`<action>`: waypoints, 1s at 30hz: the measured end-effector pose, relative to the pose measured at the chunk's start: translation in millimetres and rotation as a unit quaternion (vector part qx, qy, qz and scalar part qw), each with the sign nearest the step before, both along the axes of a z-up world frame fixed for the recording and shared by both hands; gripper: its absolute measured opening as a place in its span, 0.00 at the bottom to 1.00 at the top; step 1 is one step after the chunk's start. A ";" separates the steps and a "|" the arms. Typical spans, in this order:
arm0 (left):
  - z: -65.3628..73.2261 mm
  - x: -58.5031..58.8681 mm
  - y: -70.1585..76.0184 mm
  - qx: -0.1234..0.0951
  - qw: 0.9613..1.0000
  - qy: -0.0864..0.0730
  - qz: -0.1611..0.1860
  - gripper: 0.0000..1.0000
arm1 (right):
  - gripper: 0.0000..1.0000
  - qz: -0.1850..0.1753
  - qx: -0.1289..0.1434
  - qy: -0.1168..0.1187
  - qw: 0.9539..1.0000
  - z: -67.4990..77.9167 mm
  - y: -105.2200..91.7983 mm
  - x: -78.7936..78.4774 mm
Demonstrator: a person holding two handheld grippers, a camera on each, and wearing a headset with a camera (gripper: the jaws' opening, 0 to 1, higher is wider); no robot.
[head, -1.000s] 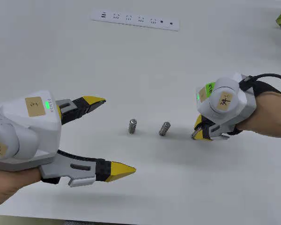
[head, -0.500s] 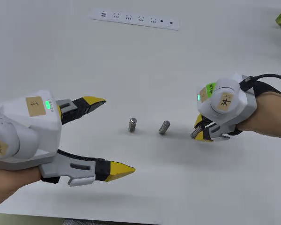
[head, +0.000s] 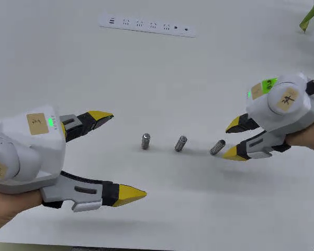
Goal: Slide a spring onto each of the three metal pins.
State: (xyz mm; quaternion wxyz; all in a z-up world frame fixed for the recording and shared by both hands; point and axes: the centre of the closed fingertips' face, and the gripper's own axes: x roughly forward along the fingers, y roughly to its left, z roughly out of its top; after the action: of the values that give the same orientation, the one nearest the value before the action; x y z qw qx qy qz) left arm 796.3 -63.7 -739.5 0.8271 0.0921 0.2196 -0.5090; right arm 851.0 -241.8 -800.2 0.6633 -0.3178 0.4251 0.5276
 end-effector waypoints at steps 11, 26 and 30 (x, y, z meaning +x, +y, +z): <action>-4.9 -3.6 4.6 0.008 1.000 -0.001 -0.010 0.99 | 0.55 -0.107 0.107 -0.020 0.988 25.3 -21.4 -17.5; -15.2 -10.6 17.8 0.020 1.000 0.007 -0.007 1.00 | 0.89 -0.178 0.202 -0.042 0.962 23.7 -46.4 -59.2; -20.2 -13.4 21.0 0.023 1.000 0.012 -0.006 1.00 | 0.92 -0.186 0.213 -0.040 0.958 24.7 -39.3 -71.6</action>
State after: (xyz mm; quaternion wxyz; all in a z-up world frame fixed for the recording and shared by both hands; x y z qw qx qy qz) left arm 783.0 -42.6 -759.7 0.8192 0.1059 0.2409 -0.5095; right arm 779.5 -281.1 -775.5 0.8185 -0.1056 0.3273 0.4601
